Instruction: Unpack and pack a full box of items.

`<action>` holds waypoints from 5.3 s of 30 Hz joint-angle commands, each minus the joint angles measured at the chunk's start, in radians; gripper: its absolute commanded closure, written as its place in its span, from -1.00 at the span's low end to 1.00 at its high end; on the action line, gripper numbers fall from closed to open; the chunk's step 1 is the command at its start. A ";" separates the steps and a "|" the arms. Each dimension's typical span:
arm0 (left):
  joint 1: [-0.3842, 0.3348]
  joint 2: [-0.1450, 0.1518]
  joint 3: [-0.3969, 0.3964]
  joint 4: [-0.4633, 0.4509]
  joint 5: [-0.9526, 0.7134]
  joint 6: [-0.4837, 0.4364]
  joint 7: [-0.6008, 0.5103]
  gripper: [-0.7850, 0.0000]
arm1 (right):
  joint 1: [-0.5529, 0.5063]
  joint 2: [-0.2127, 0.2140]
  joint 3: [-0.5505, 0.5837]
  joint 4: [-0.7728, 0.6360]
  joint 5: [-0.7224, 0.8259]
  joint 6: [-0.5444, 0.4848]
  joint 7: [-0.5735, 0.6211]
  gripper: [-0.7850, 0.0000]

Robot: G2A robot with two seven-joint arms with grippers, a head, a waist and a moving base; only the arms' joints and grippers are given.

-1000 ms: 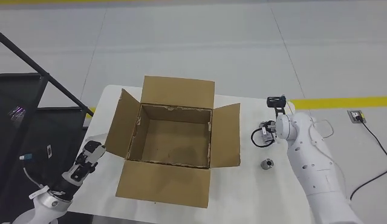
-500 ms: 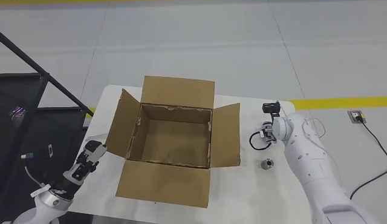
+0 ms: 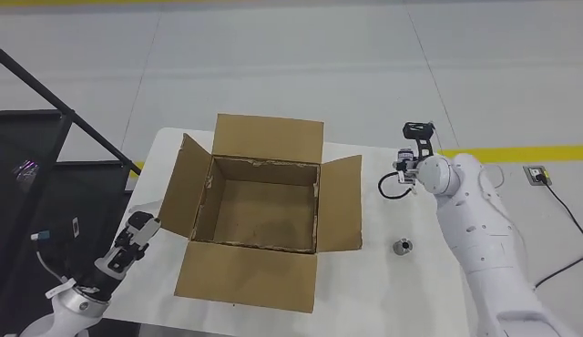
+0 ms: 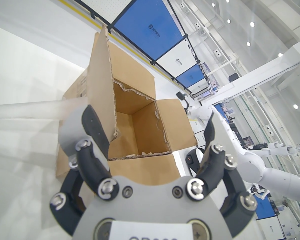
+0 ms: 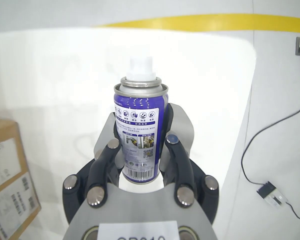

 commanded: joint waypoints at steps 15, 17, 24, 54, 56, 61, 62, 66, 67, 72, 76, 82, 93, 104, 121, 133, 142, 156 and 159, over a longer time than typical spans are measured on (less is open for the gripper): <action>0.041 -0.001 -0.082 0.052 -0.057 -0.027 0.051 -1.00 | -0.214 -0.016 -0.134 -0.834 0.239 0.051 0.077 1.00; 0.053 -0.001 -0.097 0.058 -0.070 -0.037 0.054 -1.00 | -0.183 -0.025 -0.205 -0.813 0.245 0.046 0.097 1.00; 0.094 -0.005 -0.127 0.067 -0.102 -0.069 0.075 -1.00 | -0.067 -0.073 -0.451 -0.604 0.233 0.058 0.129 1.00; 0.138 -0.016 -0.130 0.071 -0.128 -0.139 0.072 -1.00 | 0.134 -0.325 -0.821 0.124 0.269 0.101 -0.013 -1.00; 0.138 -0.016 -0.130 0.070 -0.127 -0.139 0.070 -1.00 | 0.125 -0.321 -0.803 0.062 0.280 0.091 0.000 -0.93; 0.136 -0.017 -0.124 0.062 -0.123 -0.138 0.066 -1.00 | 0.057 -0.275 -0.729 -0.190 0.219 0.113 0.064 -0.85; 0.135 -0.017 -0.123 0.059 -0.121 -0.136 0.064 -1.00 | 0.031 -0.261 -0.704 -0.260 0.204 0.112 0.085 -0.86; 0.131 -0.017 -0.123 0.050 -0.117 -0.133 0.061 -1.00 | -0.105 -0.198 -0.582 -0.581 0.112 0.091 0.184 -0.95; 0.130 -0.017 -0.123 0.049 -0.115 -0.132 0.059 -1.00 | -0.146 -0.184 -0.548 -0.662 0.091 0.080 0.205 -0.94; 0.125 -0.017 -0.117 0.041 -0.108 -0.128 0.054 -1.00 | -0.329 -0.132 -0.385 -1.000 -0.015 0.035 0.253 -1.00; 0.120 -0.018 -0.111 0.039 -0.104 -0.125 0.050 -1.00 | -0.445 -0.106 -0.262 -1.191 -0.102 0.028 0.264 -1.00; 0.102 -0.017 -0.092 0.036 -0.096 -0.114 0.039 -1.00 | -0.553 -0.081 -0.062 -1.284 -0.237 0.054 0.328 -1.00; 0.048 -0.014 -0.053 0.024 -0.069 -0.080 0.013 -1.00 | -0.619 -0.055 0.219 -1.067 -0.209 0.020 0.513 -1.00; 0.030 -0.013 -0.032 0.051 -0.073 -0.087 0.017 -1.00 | -0.546 -0.046 0.217 -0.695 -0.160 0.014 0.529 -1.00; 0.035 -0.013 -0.026 0.081 -0.085 -0.107 0.017 -1.00 | -0.484 -0.039 0.171 -0.509 -0.132 0.046 0.511 -0.07; 0.058 -0.013 -0.045 0.073 -0.091 -0.114 0.023 -1.00 | -0.473 -0.029 0.169 -0.498 -0.111 0.052 0.498 1.00; 0.071 -0.012 -0.059 0.059 -0.094 -0.115 0.026 -1.00 | -0.490 -0.024 0.148 -0.846 -0.100 0.059 0.481 1.00; 0.111 -0.016 -0.078 0.075 -0.119 -0.139 0.053 -1.00 | -0.210 -0.085 -0.332 -0.904 -0.047 0.073 0.339 1.00; 0.125 -0.018 -0.091 0.083 -0.133 -0.147 0.063 -1.00 | -0.134 -0.115 -0.457 -0.741 -0.019 0.080 0.327 1.00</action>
